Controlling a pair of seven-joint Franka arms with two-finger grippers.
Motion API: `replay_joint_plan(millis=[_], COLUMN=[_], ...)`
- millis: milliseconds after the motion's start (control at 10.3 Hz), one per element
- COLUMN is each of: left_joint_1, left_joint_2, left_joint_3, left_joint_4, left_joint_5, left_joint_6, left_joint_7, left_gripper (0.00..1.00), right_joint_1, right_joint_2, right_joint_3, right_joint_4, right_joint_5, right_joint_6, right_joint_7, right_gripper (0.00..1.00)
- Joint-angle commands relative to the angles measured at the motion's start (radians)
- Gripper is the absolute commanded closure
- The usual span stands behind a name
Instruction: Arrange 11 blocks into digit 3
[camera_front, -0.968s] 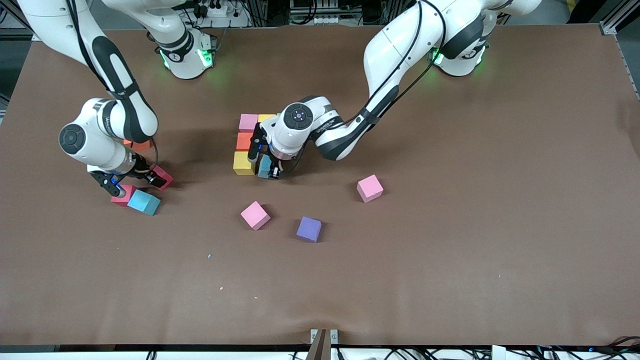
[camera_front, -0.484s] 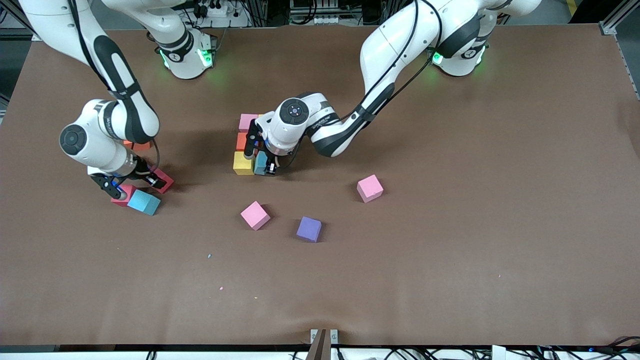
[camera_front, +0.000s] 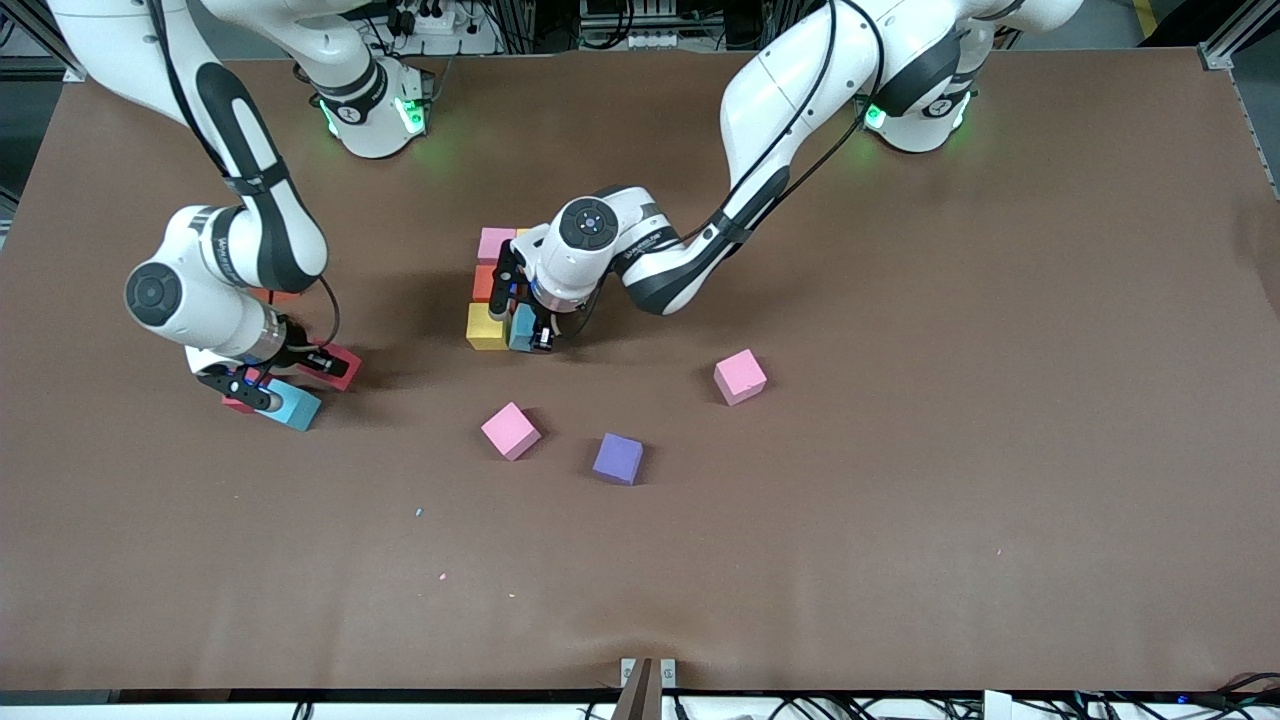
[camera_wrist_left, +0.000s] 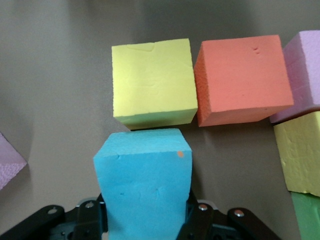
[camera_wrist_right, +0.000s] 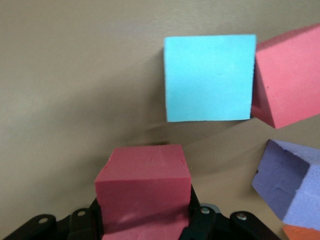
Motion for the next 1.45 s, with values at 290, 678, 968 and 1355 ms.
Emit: replay_joint_plan(millis=[290,678,968,1355], left_joint_1=[-0.026,-0.026,-0.026,-0.027], left_joint_2=[0.007,-0.002,0.000,0.000], left_joint_3=[0.013,0.013,0.014,0.013], left_joint_4=[0.009,0.003,0.002,0.002], left_joint_5=[-0.026,-0.020,-0.019,-0.022], left_joint_6=[0.004,-0.027,-0.051,-0.056], left_joint_7=[-0.072,-0.057,-0.057,-0.058], left_gripper=[0.76,0.74,0.70,0.00], right_joint_1=[-0.025,-0.019,-0.008,0.030], right_joint_2=[-0.042,-0.051,-0.044,-0.038], right_joint_3=[-0.008,-0.008,-0.002,-0.001], right_joint_4=[0.043,0.054,0.068,0.088], right_joint_5=[0.005,-0.018,-0.052,-0.063], right_joint_6=[-0.151,-0.174,-0.171,-0.168], right_joint_7=[-0.382,-0.481,-0.487,-0.489], right_gripper=[0.86,0.85,0.85,0.85])
